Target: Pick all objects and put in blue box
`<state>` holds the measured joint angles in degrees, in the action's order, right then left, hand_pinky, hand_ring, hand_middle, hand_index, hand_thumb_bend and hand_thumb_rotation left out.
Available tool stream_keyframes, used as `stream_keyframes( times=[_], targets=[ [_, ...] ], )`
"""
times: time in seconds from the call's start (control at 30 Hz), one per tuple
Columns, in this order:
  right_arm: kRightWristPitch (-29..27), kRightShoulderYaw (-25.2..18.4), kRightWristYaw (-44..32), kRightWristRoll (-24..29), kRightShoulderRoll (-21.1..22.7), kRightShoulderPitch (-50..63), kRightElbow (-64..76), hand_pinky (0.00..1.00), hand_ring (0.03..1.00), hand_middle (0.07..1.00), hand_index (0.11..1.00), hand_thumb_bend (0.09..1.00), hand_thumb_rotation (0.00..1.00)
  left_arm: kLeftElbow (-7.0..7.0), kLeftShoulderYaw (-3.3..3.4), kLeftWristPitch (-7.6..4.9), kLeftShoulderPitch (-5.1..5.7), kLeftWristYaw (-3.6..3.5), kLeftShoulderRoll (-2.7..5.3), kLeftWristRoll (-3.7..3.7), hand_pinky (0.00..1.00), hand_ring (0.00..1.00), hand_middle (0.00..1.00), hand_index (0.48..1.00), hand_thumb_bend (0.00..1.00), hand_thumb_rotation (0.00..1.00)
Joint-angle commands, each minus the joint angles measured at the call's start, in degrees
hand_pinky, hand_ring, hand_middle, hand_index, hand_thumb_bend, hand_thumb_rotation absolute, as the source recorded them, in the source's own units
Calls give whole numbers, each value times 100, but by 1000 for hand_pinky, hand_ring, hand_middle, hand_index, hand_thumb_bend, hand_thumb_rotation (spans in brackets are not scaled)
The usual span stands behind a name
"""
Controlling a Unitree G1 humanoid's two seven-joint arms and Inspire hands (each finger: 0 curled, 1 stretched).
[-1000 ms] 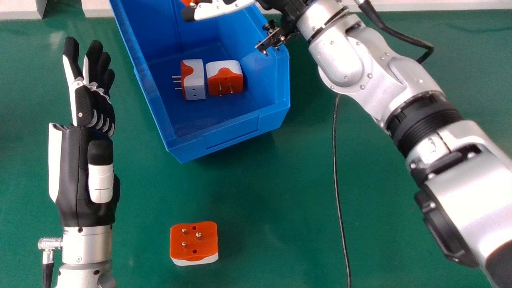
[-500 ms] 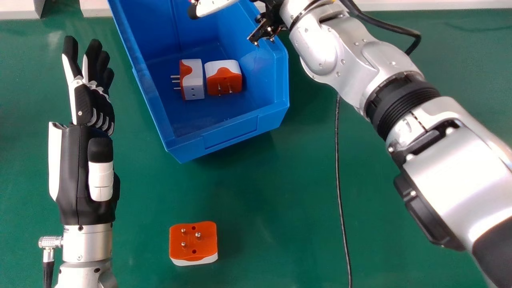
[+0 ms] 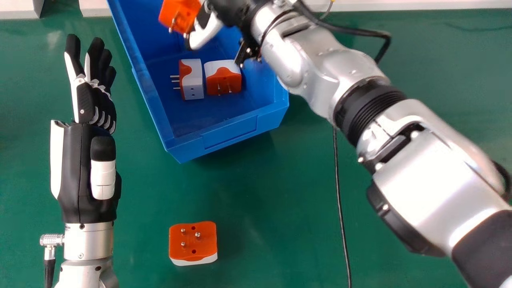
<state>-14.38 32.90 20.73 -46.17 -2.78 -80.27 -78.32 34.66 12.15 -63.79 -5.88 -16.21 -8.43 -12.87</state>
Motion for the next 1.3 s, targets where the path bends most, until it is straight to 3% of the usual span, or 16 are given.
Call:
stream_keyframes(
  times=[0.0, 0.27, 0.4, 0.63, 0.73, 0.97, 1.17, 1.27],
  targets=[
    [99, 158, -39, -132, -100, -309, 37, 306, 374, 471, 520, 519, 0, -55, -9, -123, -39, 16, -28, 73, 1000, 1000, 1000, 1000, 984, 991],
    [317, 567, 104, -489, -236, -301, -3, 299, 390, 475, 511, 519, 0, -102, 11, -122, 23, 54, -37, 125, 1000, 1000, 1000, 1000, 985, 991],
    [325, 592, 57, -470, -218, -320, -9, 238, 318, 473, 501, 524, 0, -109, -8, -130, 38, 82, -5, 165, 1000, 1000, 1000, 1000, 983, 991],
    [362, 495, -95, -371, -283, -326, -18, 211, 288, 456, 499, 526, 0, -99, 2, -132, 54, 139, -13, 210, 1000, 1000, 1000, 1000, 978, 991],
    [318, 367, -381, -221, -303, -322, -18, 208, 282, 459, 496, 528, 0, -127, -1, -126, 74, 155, -26, 192, 1000, 1000, 1000, 1000, 977, 992],
    [218, 96, -840, 66, -271, -324, 13, 283, 350, 464, 507, 527, 0, -138, -16, -101, 58, 175, -11, 183, 1000, 1000, 1000, 1000, 978, 994],
    [166, -37, -1151, 209, -241, -350, 26, 279, 360, 474, 622, 549, 0, -90, -6, -130, 10, 178, -21, 194, 1000, 1000, 1000, 1000, 986, 994],
    [194, -52, -1212, 219, -236, -348, 28, 411, 504, 591, 698, 768, 52, -100, -7, -139, 11, 162, -34, 169, 1000, 1000, 1000, 1000, 984, 994]
  ],
)
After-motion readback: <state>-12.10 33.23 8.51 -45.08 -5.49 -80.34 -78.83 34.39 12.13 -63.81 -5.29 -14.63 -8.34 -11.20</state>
